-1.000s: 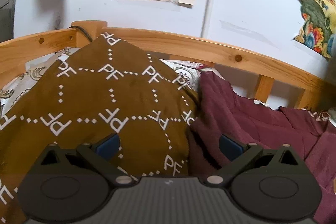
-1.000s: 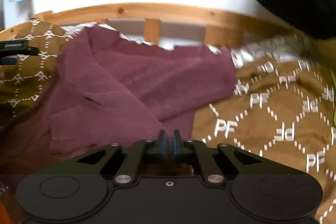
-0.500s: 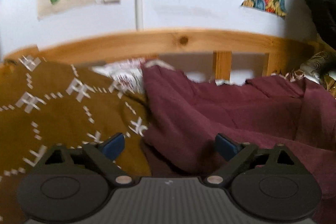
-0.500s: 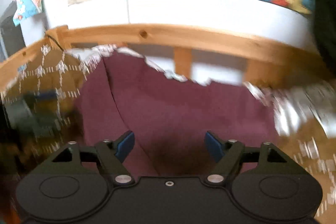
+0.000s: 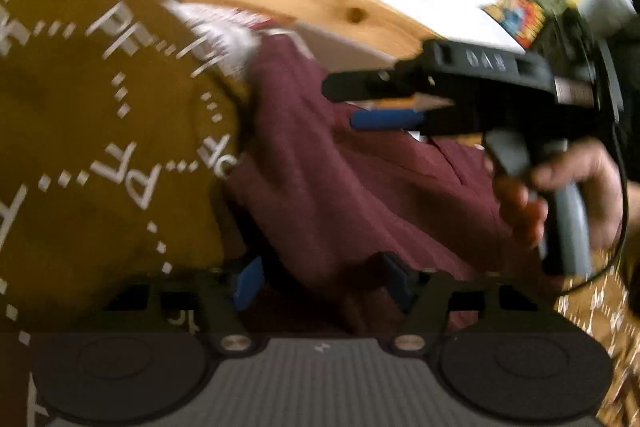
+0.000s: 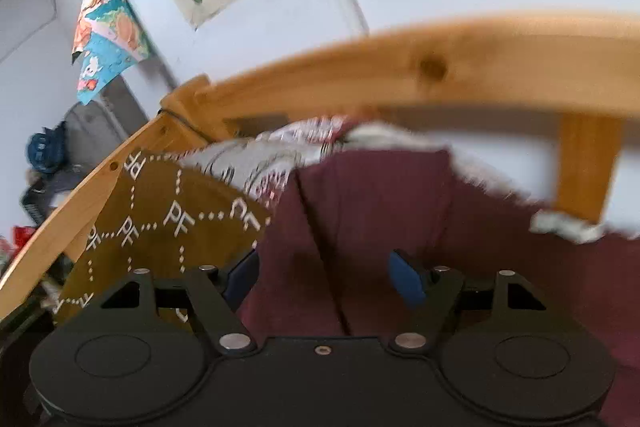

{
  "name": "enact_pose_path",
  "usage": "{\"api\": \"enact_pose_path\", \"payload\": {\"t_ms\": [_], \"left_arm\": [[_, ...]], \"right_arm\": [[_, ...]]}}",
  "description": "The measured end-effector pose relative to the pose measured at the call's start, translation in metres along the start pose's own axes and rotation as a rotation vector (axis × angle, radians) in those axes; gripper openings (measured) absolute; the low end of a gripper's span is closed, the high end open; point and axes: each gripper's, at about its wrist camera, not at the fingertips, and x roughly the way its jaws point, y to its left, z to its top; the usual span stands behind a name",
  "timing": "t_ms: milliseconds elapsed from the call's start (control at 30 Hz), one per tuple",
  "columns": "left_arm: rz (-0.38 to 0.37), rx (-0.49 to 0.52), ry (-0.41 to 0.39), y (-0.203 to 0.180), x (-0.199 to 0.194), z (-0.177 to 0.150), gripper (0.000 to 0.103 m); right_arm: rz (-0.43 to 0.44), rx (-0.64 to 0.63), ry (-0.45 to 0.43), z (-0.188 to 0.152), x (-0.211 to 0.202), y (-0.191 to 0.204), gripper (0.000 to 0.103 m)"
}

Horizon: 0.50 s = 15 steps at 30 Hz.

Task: Fold small clothes
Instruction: 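Lift the hem with both tools and fold it toward the collar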

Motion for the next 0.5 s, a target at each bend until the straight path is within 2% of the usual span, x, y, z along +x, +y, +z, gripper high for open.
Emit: {"api": "enact_pose_path", "payload": {"t_ms": [100, 267, 333, 367, 400, 433, 467, 500], "left_arm": [[0.003, -0.027, -0.022, 0.004, 0.000, -0.001, 0.051], [-0.024, -0.098, -0.077, 0.017, -0.008, -0.005, 0.051], [-0.044, -0.141, -0.088, 0.024, -0.012, -0.006, 0.050], [-0.051, -0.155, -0.097, 0.026, -0.014, -0.006, 0.050], [-0.054, -0.161, -0.101, 0.028, -0.014, -0.006, 0.047], [-0.047, -0.163, -0.103, 0.029, -0.013, -0.005, 0.033], [-0.035, -0.158, -0.109, 0.030, -0.014, -0.005, 0.023], [-0.019, -0.158, -0.109, 0.030, -0.015, -0.005, 0.006]], "right_arm": [[0.051, 0.025, 0.014, -0.001, 0.016, -0.009, 0.074], [0.135, 0.000, -0.014, 0.010, 0.030, 0.001, 0.070], [0.120, -0.045, -0.007, 0.016, 0.033, 0.011, 0.066], [0.108, -0.058, 0.001, 0.017, 0.034, 0.014, 0.058], [0.089, -0.073, 0.008, 0.018, 0.036, 0.017, 0.044], [0.066, -0.089, 0.015, 0.018, 0.038, 0.020, 0.035], [0.046, -0.103, 0.020, 0.017, 0.040, 0.021, 0.022], [0.032, -0.117, 0.023, 0.016, 0.041, 0.023, 0.017]]}}
